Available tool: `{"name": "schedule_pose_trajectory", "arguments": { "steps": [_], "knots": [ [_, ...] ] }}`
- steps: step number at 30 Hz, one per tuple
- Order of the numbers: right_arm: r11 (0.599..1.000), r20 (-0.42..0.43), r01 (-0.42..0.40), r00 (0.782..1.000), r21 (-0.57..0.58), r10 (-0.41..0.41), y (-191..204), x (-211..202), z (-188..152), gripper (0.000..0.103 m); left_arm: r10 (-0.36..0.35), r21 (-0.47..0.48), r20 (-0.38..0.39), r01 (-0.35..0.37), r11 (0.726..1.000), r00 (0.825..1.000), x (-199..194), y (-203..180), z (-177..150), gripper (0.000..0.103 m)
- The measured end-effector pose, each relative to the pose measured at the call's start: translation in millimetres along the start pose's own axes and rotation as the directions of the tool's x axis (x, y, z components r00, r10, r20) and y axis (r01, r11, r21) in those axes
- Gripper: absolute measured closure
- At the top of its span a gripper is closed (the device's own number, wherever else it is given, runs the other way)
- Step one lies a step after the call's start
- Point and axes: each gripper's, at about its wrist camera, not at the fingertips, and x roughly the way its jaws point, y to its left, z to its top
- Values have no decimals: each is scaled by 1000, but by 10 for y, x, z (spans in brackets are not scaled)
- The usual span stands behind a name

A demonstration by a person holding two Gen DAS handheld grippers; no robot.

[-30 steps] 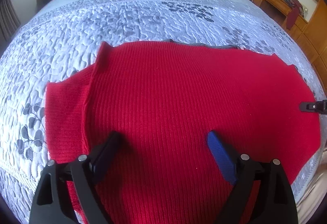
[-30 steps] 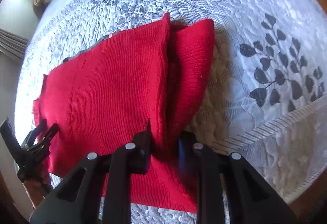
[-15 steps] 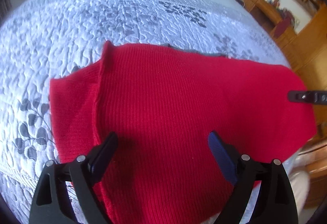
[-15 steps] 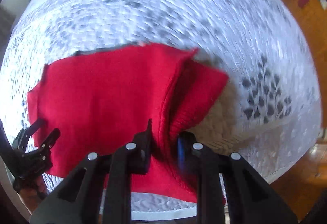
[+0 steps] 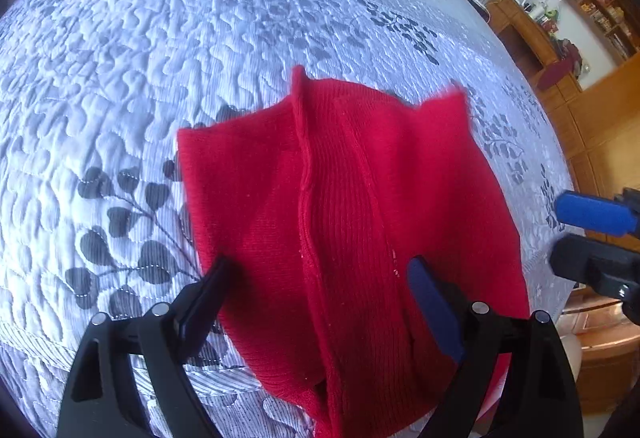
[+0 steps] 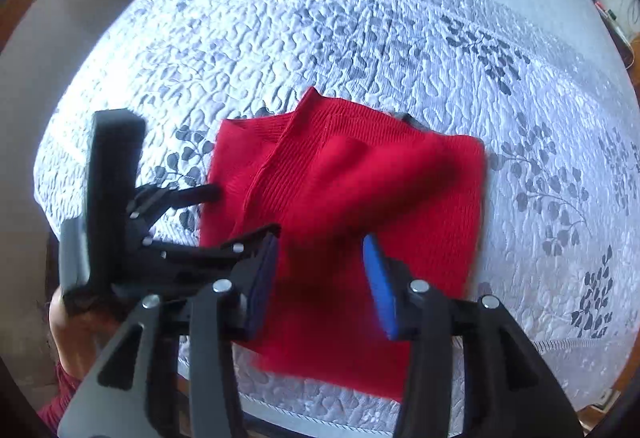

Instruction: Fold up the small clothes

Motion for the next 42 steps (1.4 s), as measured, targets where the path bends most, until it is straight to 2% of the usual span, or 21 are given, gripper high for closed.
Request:
{"name": "schedule_pose_trajectory", "arguments": {
  "steps": [2, 5, 8, 11, 17, 21, 22, 23, 24, 25, 27, 28, 31, 34, 38, 42],
  "knots": [
    [1000, 9, 4, 1000, 0, -4, -79, -60, -149, 49, 9, 13, -4, -9, 1000, 1000, 17, -8, -3, 14],
    [998, -2, 4, 1000, -65, -4, -78, -60, -530, 47, -8, -8, -2, 8, 1000, 1000, -4, 31, 10, 14],
    [989, -25, 7, 1000, -146, -11, 129, 113, -870, 45, -37, -54, 20, 38, 998, 999, -82, 87, 43, 14],
    [971, -17, 41, 999, -236, -46, 380, 268, -1089, 45, -19, -37, 19, 19, 999, 1000, -121, 32, 36, 14],
    [934, 6, 70, 997, -350, -72, 740, 497, -1212, 38, -95, -18, 27, 95, 995, 995, -189, -87, 73, 13],
    [908, 18, 122, 992, -402, -126, 866, 650, -1197, 38, -84, 1, 15, 84, 996, 996, -175, -146, 65, 13],
    [902, 21, 134, 990, -410, -137, 880, 695, -1186, 42, -83, -5, 11, 83, 997, 997, -166, -139, 70, 13],
    [899, 24, 148, 988, -412, -152, 881, 726, -1173, 51, -85, -14, 5, 85, 996, 996, -158, -127, 75, 13],
    [904, 11, 139, 989, -405, -147, 861, 754, -1148, 67, -88, -20, 0, 88, 996, 996, -153, -118, 76, 13],
    [918, -3, 104, 994, -383, -113, 825, 754, -1131, 75, -93, -25, -5, 93, 995, 996, -152, -105, 76, 13],
    [941, 0, 57, 998, -333, -60, 722, 680, -1081, 88, -108, -34, -9, 107, 994, 994, -150, -93, 79, 13],
    [950, 5, 42, 999, -310, -42, 662, 636, -1049, 89, -128, -46, -15, 127, 991, 992, -144, -82, 83, 13],
    [978, 30, -47, 998, -204, 54, 409, 458, -945, 92, -200, -101, -41, 195, 976, 979, -99, -33, 97, 13],
    [983, 85, -110, 989, -148, 124, 208, 221, -916, 92, -270, -157, -72, 256, 954, 960, -24, -12, 93, 13],
    [985, 154, -125, 978, -120, 143, 62, -39, -876, 92, -340, -215, -111, 312, 926, 934, 109, -42, 80, 13],
    [982, 167, -135, 974, -133, 156, 7, -138, -886, 92, -471, -289, -116, 424, 859, 875, 239, -95, 123, 13]
  ]
}}
